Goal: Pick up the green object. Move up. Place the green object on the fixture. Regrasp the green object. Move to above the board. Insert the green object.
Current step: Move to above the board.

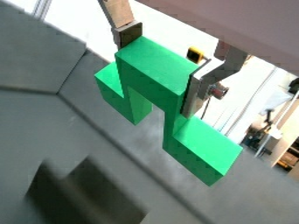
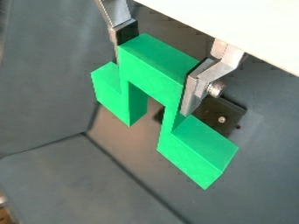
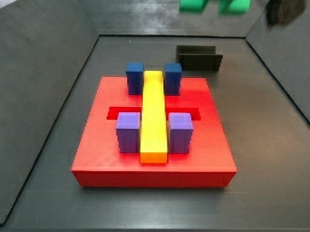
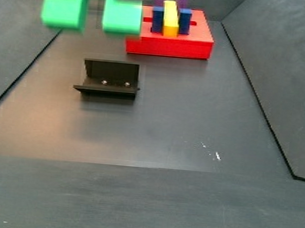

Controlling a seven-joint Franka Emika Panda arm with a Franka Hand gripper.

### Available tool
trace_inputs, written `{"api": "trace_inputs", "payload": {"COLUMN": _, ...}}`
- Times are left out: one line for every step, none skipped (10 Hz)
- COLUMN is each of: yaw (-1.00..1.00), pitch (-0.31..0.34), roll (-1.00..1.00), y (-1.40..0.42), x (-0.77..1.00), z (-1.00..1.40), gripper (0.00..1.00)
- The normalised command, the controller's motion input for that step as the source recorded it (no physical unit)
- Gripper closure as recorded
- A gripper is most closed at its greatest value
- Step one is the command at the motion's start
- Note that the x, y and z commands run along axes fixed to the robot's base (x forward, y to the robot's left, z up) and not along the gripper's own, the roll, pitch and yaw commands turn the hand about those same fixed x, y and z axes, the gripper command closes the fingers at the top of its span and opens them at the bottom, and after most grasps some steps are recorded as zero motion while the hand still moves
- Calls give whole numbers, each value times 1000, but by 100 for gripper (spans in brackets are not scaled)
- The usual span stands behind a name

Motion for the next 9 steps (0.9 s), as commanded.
{"api": "trace_inputs", "payload": {"yaw": -66, "pitch": 29, "roll": -4, "y": -24, "x": -7, "z": 1400, "gripper": 100}}
{"api": "trace_inputs", "payload": {"yaw": -49, "pitch": 53, "roll": -6, "y": -39, "x": -10, "z": 1400, "gripper": 100}}
{"api": "trace_inputs", "payload": {"yaw": -33, "pitch": 78, "roll": 1, "y": -15, "x": 9, "z": 682, "gripper": 100}}
{"api": "trace_inputs", "payload": {"yaw": 80, "pitch": 142, "roll": -1000, "y": -1400, "x": -1108, "z": 306, "gripper": 100}}
{"api": "trace_inputs", "payload": {"yaw": 94, "pitch": 131, "roll": -1000, "y": -1400, "x": -1120, "z": 293, "gripper": 100}}
{"api": "trace_inputs", "payload": {"yaw": 104, "pitch": 101, "roll": -1000, "y": -1400, "x": -1209, "z": 297, "gripper": 100}}
{"api": "trace_inputs", "payload": {"yaw": 113, "pitch": 90, "roll": -1000, "y": -1400, "x": -1247, "z": 259, "gripper": 100}}
{"api": "trace_inputs", "payload": {"yaw": 119, "pitch": 81, "roll": -1000, "y": -1400, "x": -1234, "z": 271, "gripper": 100}}
{"api": "trace_inputs", "payload": {"yaw": 128, "pitch": 61, "roll": -1000, "y": -938, "x": -853, "z": 185, "gripper": 100}}
